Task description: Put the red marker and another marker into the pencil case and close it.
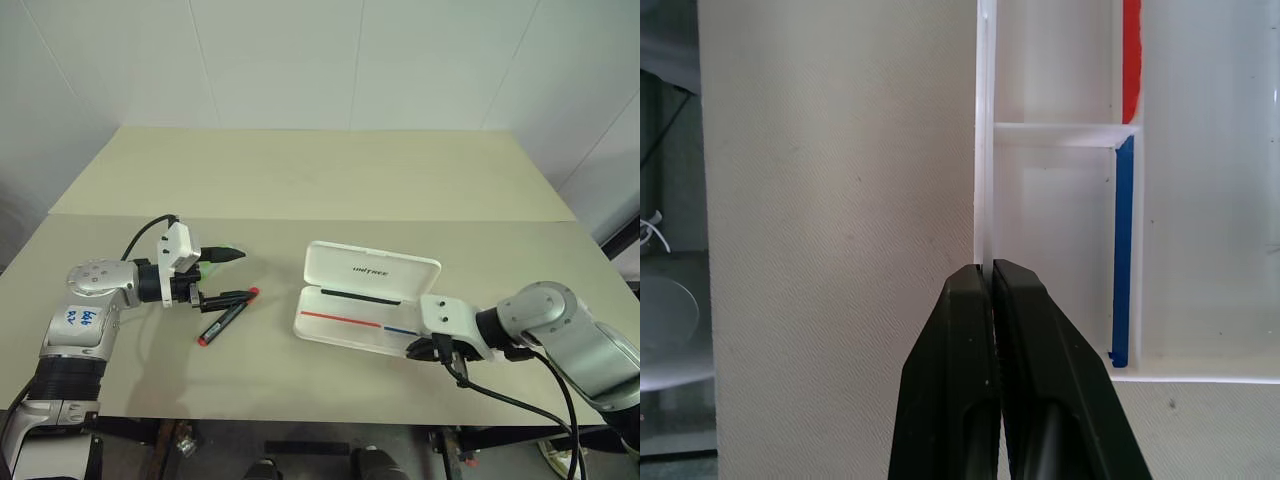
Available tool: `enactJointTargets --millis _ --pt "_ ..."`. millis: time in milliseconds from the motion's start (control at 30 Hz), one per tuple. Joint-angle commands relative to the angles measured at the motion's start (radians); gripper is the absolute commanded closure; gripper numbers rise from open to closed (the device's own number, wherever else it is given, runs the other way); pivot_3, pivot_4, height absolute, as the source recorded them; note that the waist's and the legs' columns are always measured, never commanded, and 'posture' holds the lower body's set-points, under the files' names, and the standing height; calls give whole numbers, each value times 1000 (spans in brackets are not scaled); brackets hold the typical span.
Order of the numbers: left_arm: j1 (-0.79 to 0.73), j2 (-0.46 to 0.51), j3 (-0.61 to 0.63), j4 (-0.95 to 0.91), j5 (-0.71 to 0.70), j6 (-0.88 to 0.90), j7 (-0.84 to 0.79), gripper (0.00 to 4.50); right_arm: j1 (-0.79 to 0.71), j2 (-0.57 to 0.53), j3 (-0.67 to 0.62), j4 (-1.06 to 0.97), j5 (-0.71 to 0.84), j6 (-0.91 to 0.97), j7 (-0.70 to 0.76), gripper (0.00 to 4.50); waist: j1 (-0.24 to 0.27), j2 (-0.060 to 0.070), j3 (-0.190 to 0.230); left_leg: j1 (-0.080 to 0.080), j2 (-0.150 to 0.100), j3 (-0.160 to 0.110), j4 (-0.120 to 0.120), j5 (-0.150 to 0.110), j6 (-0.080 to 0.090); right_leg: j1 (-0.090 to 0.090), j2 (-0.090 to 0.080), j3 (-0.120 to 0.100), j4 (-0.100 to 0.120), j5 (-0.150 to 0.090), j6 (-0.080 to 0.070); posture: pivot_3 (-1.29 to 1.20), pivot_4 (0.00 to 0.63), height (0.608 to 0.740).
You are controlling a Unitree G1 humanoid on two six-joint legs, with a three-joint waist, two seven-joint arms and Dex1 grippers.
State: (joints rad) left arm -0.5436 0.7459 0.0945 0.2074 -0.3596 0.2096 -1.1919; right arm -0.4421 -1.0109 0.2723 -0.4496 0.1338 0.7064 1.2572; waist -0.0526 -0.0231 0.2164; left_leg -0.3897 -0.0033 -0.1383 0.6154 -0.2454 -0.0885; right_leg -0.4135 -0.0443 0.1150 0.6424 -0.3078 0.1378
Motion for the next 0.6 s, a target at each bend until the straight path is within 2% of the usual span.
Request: enactJointTargets --millis 33,300,600 --pt "-6 0 10 -35 -15 3 6 0 6 -42 -14 15 -12 -57 14 4482 0 0 0 0 0 0 0 0 0 0 0 0 0 0 0 0 150 740" --pt "-4 -5 11 -40 -16 6 9 0 -2 -70 5 62 -39 -151 38 4482 -1 0 0 0 0 0 0 0 0 0 0 0 0 0 0 0 150 740" --pt "-5 -8 11 -47 -19 12 11 0 -46 -12 25 105 -69 -199 20 4482 -1 0 0 0 0 0 0 0 0 0 0 0 0 0 0 0 150 740"
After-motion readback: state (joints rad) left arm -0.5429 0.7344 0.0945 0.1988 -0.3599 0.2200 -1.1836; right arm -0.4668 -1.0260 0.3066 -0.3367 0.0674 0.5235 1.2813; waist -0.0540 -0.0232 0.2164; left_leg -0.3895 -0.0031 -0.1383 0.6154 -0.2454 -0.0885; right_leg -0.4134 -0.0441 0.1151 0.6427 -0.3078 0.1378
